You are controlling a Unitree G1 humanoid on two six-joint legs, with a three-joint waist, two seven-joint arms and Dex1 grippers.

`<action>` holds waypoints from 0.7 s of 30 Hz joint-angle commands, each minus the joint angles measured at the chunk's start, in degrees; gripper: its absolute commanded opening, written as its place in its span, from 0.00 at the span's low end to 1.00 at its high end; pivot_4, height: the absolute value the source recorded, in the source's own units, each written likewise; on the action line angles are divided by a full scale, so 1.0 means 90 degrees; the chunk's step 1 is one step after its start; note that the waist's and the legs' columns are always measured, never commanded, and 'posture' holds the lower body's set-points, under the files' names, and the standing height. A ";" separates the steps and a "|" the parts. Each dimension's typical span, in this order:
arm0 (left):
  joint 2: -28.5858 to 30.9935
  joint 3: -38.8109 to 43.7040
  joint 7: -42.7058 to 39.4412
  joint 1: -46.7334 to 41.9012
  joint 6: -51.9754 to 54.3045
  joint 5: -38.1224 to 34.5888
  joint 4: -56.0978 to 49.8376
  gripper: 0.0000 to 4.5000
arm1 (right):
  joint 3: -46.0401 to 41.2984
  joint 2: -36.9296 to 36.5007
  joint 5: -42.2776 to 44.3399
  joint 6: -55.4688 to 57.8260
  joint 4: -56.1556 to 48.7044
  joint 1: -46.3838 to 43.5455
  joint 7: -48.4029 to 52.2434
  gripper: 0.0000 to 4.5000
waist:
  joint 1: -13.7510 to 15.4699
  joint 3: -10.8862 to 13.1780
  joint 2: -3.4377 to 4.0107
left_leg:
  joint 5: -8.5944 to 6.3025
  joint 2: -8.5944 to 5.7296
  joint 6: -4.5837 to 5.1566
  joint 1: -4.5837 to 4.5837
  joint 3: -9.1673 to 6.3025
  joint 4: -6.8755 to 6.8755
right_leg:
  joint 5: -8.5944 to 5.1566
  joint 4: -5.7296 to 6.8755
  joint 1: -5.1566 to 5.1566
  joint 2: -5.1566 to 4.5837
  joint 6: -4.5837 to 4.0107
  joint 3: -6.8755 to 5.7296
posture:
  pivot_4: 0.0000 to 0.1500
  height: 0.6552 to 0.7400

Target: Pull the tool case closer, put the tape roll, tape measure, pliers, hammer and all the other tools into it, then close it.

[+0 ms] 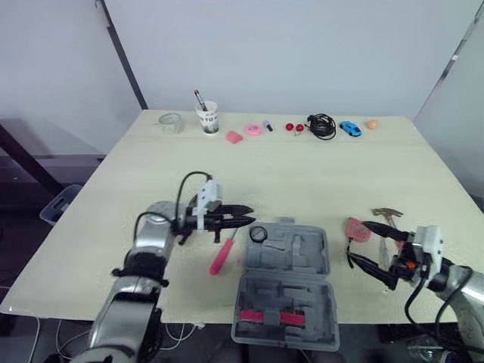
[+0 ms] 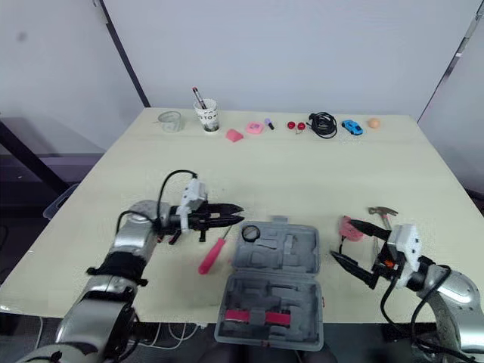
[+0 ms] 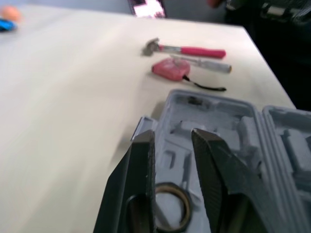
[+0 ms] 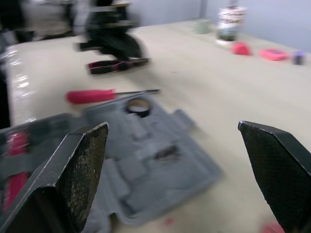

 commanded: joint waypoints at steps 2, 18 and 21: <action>0.0423 0.0643 0.0713 0.0988 0.0765 -0.0584 -0.1767 0.29 | -0.0514 -0.0010 0.0070 0.0074 0.0082 0.0158 -0.0427 1.00 | -0.0004 -0.0001 0.0001 | 0.0000 0.0002 0.0000 0.0007 -0.0004 0.0000 | 0.0000 0.0007 0.0001 -0.0003 0.0000 0.0003 | 1.00 1.00; 0.0658 0.2591 0.2957 0.5060 0.0733 -0.0811 -0.3445 0.81 | -0.1622 0.0247 -0.0331 -0.0283 0.0553 0.1676 -0.1501 1.00 | -0.0029 -0.0005 0.0001 | -0.0001 0.0009 -0.0001 0.0035 0.0011 -0.0027 | -0.0017 0.0004 0.0000 -0.0019 -0.0029 0.0029 | 1.00 1.00; 0.0619 0.2777 0.3049 0.5563 0.0573 -0.0830 -0.3454 0.99 | -0.1838 0.0374 -0.0305 -0.0455 0.0578 0.2079 -0.1526 1.00 | -0.0030 -0.0012 0.0001 | -0.0001 0.0015 -0.0002 0.0036 0.0015 -0.0027 | -0.0018 0.0000 0.0001 -0.0025 -0.0029 0.0031 | 1.00 1.00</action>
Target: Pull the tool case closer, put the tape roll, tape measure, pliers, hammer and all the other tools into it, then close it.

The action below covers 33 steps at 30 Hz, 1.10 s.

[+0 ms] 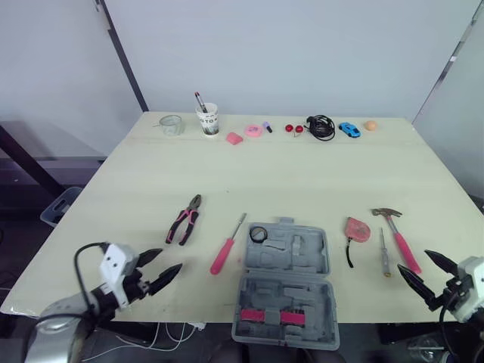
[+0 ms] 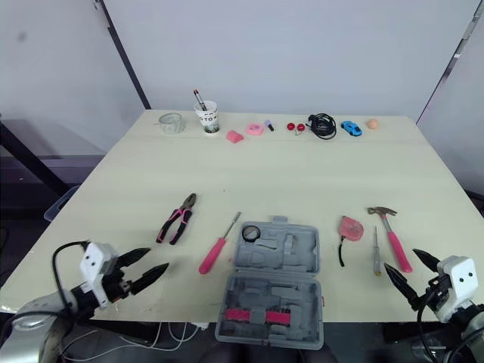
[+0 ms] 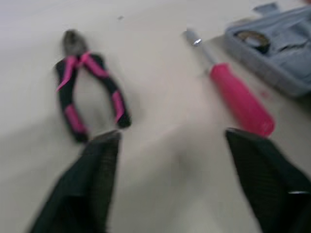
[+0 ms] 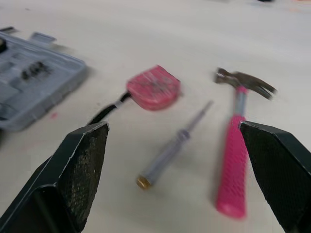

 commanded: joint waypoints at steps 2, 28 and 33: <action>-0.0132 0.0433 0.0178 0.0599 -0.0248 -0.0220 -0.0289 0.99 | -0.0517 0.0157 0.0085 -0.0381 -0.0065 0.0542 -0.0012 1.00 | -0.0009 -0.0004 0.0000 | 0.0000 0.0003 -0.0001 0.0001 0.0004 -0.0005 | 0.0000 -0.0008 0.0000 -0.0002 0.0000 0.0001 | 1.00 1.00; 0.0712 -0.0527 -0.0741 0.0015 -0.0019 -0.0566 -0.1364 0.99 | 0.0500 0.0572 0.0081 0.0644 -0.1670 0.0165 -0.0855 1.00 | -0.0013 -0.0028 0.0025 | -0.0002 0.0033 -0.0002 -0.0011 0.0017 -0.0016 | 0.0004 -0.0054 -0.0005 -0.0013 -0.0008 -0.0005 | 1.00 1.00; 0.1024 -0.1104 -0.1106 -0.0803 0.0110 -0.0597 -0.1559 0.99 | 0.1304 0.0804 -0.0322 0.1273 -0.2036 -0.0342 -0.1534 1.00 | -0.0014 -0.0029 0.0032 | -0.0002 0.0031 -0.0002 -0.0010 0.0018 -0.0016 | 0.0007 -0.0054 -0.0004 -0.0005 -0.0012 -0.0005 | 1.00 1.00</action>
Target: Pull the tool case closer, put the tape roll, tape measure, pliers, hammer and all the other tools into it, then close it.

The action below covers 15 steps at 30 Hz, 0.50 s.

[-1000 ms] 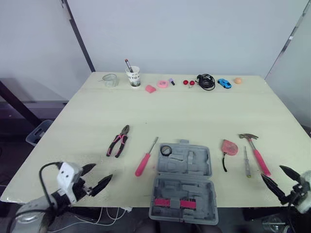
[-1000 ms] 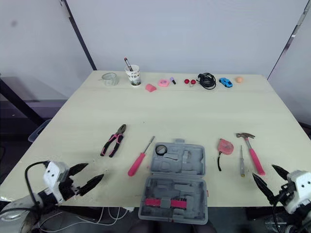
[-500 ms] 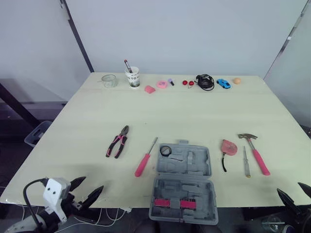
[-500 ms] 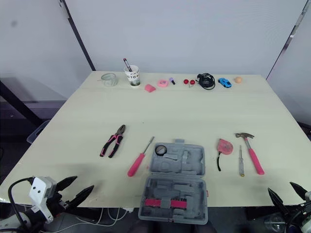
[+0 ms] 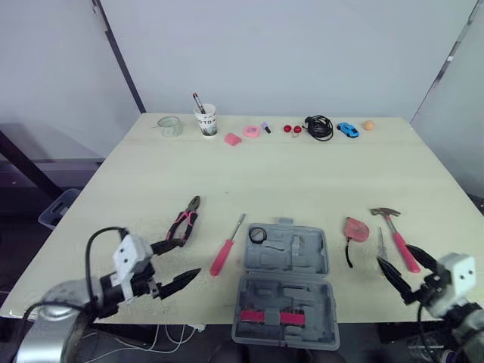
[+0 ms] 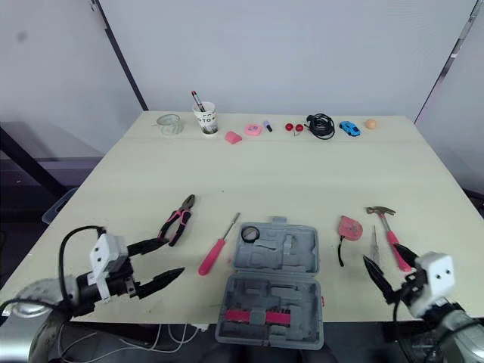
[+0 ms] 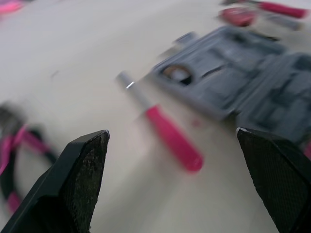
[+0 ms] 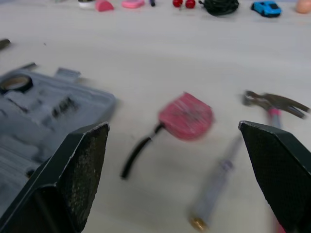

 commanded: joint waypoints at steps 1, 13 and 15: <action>0.0193 -0.0273 -0.0203 -0.0432 0.0072 -0.0088 -0.0292 0.99 | 0.0316 0.0145 -0.0325 0.0321 -0.0249 -0.0237 -0.0504 1.00 | 0.0004 0.0001 -0.0001 | 0.0000 -0.0001 0.0000 -0.0003 0.0001 -0.0001 | 0.0000 -0.0003 -0.0001 0.0003 0.0001 0.0000 | 1.00 1.00; 0.0679 -0.1334 -0.1072 -0.2136 0.0909 -0.0453 -0.0867 0.99 | 0.1435 0.0920 -0.1912 0.1219 0.0343 -0.1339 -0.2300 1.00 | -0.0009 0.0006 0.0001 | 0.0002 -0.0032 0.0001 -0.0014 -0.0007 0.0001 | 0.0000 -0.0003 -0.0008 0.0025 0.0004 0.0005 | 1.00 1.00; 0.0689 -0.1448 -0.1147 -0.2352 0.0942 -0.0443 -0.0880 0.99 | 0.1398 0.1137 -0.1938 0.1354 0.0519 -0.1476 -0.2579 1.00 | 0.0000 0.0007 -0.0006 | 0.0002 -0.0033 0.0001 -0.0016 -0.0008 0.0001 | 0.0000 -0.0003 -0.0008 0.0028 0.0004 0.0004 | 1.00 1.00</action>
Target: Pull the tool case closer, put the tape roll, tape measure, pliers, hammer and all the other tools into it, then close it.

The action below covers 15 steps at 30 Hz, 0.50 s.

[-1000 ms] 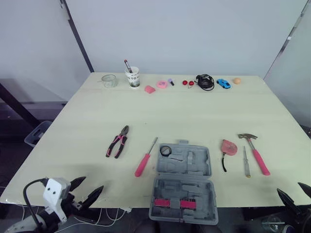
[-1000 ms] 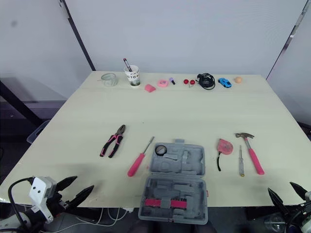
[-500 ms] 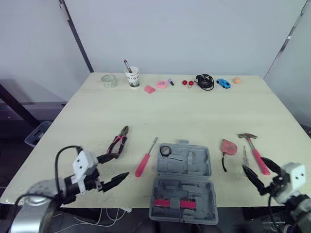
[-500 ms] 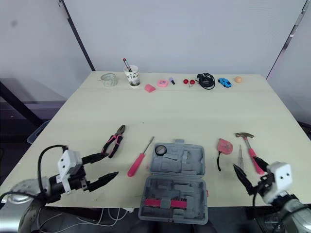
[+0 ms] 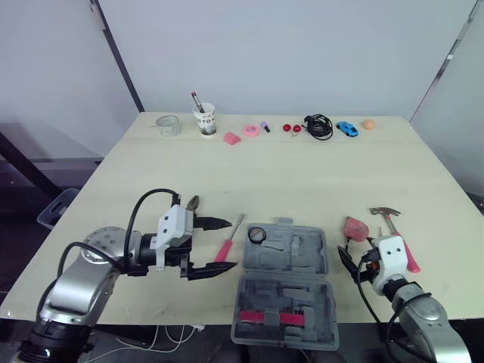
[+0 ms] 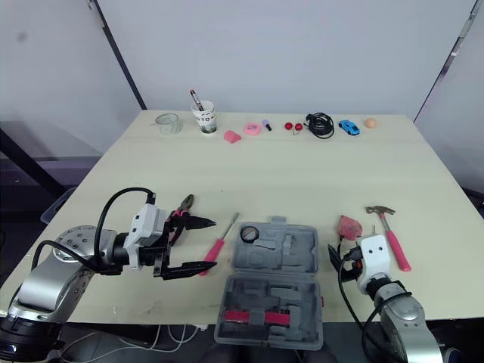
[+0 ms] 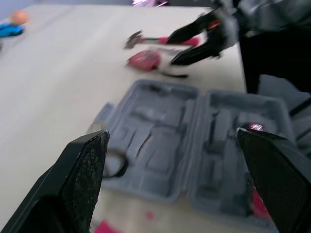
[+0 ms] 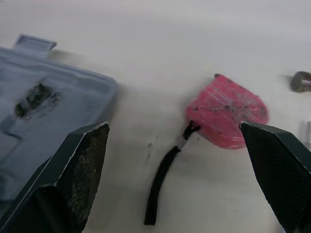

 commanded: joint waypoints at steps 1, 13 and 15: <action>0.0109 -0.0210 -0.0197 -0.0457 0.0057 -0.0053 -0.0218 0.99 | -0.0094 0.0392 -0.0113 0.0276 0.0211 -0.0335 -0.0602 1.00 | 0.0001 0.0000 -0.0005 | 0.0000 -0.0001 0.0000 -0.0005 0.0001 0.0002 | 0.0000 0.0000 0.0000 0.0003 0.0000 -0.0006 | 1.00 1.00; 0.0031 -0.0533 -0.0285 -0.0930 0.0009 0.0041 -0.0195 0.99 | -0.0362 0.0940 -0.0289 0.0881 0.0915 -0.0954 -0.1514 1.00 | -0.0030 0.0003 -0.0001 | 0.0001 -0.0001 0.0000 -0.0001 -0.0005 0.0000 | 0.0001 0.0002 -0.0001 0.0006 0.0002 0.0005 | 1.00 1.00; 0.0034 -0.0542 -0.0282 -0.0924 -0.0007 0.0049 -0.0195 1.00 | -0.0356 0.0960 -0.0310 0.0935 0.0945 -0.0986 -0.1558 0.91 | -0.0024 0.0002 -0.0002 | 0.0001 -0.0002 -0.0001 -0.0002 -0.0006 0.0000 | 0.0001 0.0002 -0.0001 0.0006 0.0002 0.0005 | 1.00 1.00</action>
